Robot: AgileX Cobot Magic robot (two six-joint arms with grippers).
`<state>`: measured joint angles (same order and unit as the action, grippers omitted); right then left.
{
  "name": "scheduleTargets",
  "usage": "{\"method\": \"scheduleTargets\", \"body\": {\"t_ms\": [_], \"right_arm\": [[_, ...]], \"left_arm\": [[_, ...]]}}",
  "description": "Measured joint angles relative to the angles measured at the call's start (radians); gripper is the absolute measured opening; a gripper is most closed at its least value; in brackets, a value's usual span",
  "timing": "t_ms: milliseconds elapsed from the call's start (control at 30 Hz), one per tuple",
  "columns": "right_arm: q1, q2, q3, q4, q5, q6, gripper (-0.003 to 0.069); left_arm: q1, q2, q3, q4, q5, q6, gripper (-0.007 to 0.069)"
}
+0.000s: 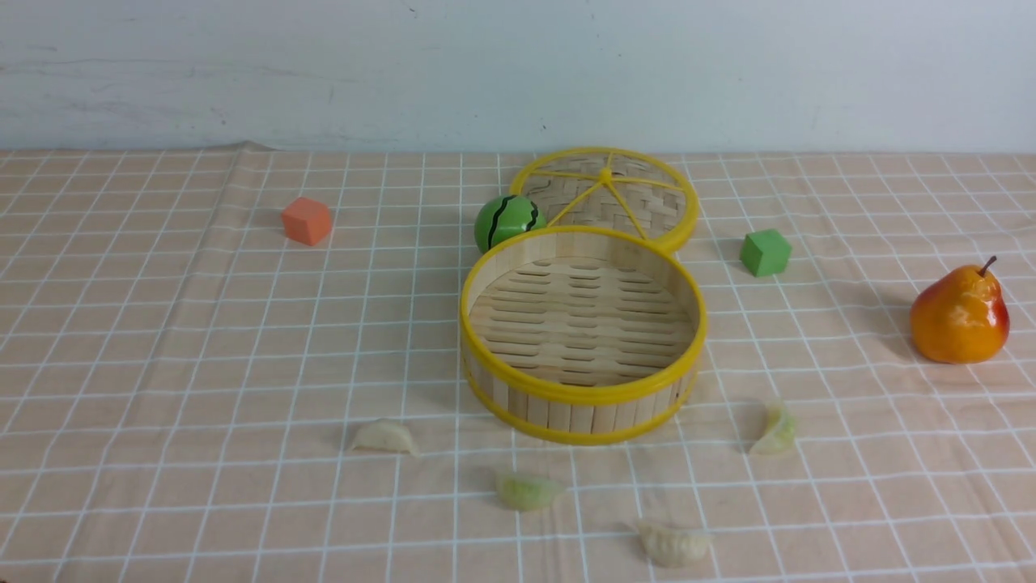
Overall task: Put the dumplings into the steamer on the table with the brown tablecloth.
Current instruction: 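Reach for and grasp a dumpling on the table with the left gripper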
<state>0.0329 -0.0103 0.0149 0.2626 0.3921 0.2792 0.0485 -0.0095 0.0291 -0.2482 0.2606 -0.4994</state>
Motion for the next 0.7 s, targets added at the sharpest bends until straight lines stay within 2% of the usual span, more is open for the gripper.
{"method": "scheduleTargets", "body": {"t_ms": [67,133,167,200,267,467,533,600,633,667,700], "right_arm": [[0.000,0.000,0.001,0.154,0.009,0.040,0.0239],[0.000,0.000,0.007,0.348,0.012,0.104,0.0239],[0.000,0.000,0.008,0.365,0.012,0.109,0.0239],[0.000,0.000,0.009,0.499,0.016,0.141,0.0239],[0.000,0.000,0.009,0.595,0.016,0.153,0.0239],[0.000,0.000,0.010,0.647,-0.008,0.160,0.0239],[0.000,0.000,0.010,0.664,-0.012,0.158,0.0239],[0.000,0.000,0.005,0.674,0.001,0.117,0.0239],[0.000,0.000,-0.014,0.674,0.032,0.041,0.0239],[0.000,0.000,-0.031,0.674,0.053,-0.013,0.0239],[0.000,0.000,-0.059,0.670,0.081,-0.084,0.0235]], "left_arm": [[0.000,0.000,0.000,-0.233,-0.024,-0.200,0.0238],[0.000,0.000,0.000,-0.413,-0.038,-0.334,0.0238],[0.000,0.000,0.000,-0.425,-0.039,-0.343,0.0238],[0.000,0.000,0.000,-0.482,-0.041,-0.385,0.0238],[0.000,0.000,0.000,-0.502,-0.041,-0.389,0.0238],[0.000,0.000,0.000,-0.547,-0.014,-0.389,0.0238],[0.000,0.000,-0.029,-0.605,0.089,-0.344,0.0238],[0.000,0.000,-0.094,-0.621,0.166,-0.221,0.0238],[0.000,0.000,-0.160,-0.622,0.202,-0.048,0.0238],[0.000,0.000,-0.191,-0.622,0.212,0.000,0.0236],[0.000,0.000,-0.253,-0.615,0.227,0.143,0.0225]]}}
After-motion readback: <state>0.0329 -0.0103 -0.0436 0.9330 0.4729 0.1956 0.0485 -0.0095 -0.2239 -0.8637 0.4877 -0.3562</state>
